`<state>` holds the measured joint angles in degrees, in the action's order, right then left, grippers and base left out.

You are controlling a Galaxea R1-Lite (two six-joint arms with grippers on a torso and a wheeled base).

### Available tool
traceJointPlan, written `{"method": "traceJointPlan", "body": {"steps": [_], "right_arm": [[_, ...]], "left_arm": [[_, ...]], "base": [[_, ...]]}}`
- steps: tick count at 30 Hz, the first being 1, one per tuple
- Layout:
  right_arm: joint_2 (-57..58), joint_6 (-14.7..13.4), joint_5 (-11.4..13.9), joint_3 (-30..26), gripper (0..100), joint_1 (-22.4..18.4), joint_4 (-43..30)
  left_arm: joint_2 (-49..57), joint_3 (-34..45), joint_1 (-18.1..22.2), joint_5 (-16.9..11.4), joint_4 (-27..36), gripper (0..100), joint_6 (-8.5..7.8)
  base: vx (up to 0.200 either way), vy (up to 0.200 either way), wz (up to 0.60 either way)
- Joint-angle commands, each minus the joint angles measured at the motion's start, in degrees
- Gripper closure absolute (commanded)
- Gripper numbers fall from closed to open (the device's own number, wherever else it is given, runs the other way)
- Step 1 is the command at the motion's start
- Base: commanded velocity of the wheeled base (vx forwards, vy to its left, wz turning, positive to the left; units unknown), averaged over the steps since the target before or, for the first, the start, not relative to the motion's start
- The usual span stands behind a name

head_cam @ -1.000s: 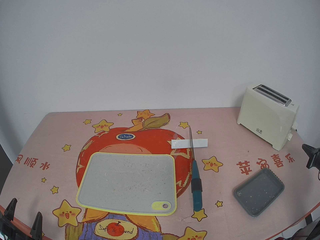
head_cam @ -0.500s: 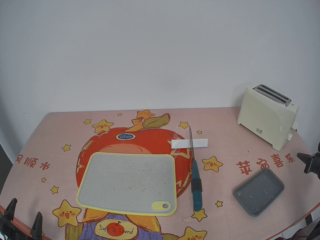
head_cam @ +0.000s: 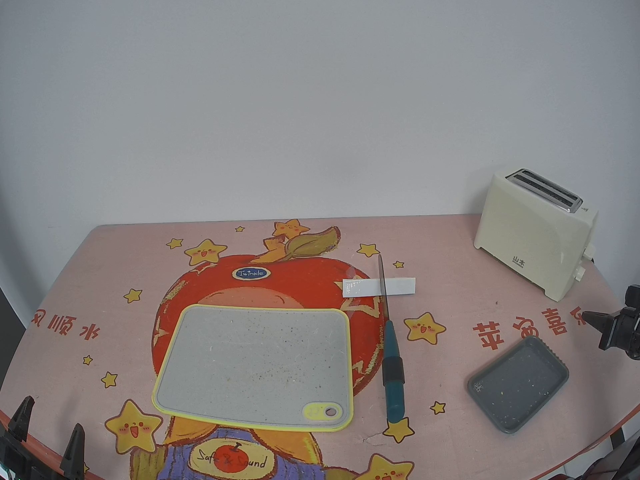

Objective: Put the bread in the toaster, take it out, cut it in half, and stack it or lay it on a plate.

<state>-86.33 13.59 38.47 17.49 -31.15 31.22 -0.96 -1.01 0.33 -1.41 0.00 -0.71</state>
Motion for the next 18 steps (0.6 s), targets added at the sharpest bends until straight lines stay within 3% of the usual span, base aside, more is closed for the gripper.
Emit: {"method": "traceJointPlan", "body": {"steps": [1,8,18], "right_arm": [[-1.3,0.0,-0.3,1.0,100,0.2,0.0],[-2.0,0.0,-0.6,2.1,100,-0.1,0.5],[-8.8,-0.6,-0.2,1.6,100,-1.3,12.5]], "left_arm": [[0.7,1.0,0.0,0.0,0.0,0,0.0],[0.7,1.0,0.0,0.0,0.0,0,0.0],[0.7,1.0,0.0,0.0,0.0,0,0.0]], "base": [[0.0,0.0,0.0],[0.0,0.0,0.0],[0.0,0.0,0.0]]}}
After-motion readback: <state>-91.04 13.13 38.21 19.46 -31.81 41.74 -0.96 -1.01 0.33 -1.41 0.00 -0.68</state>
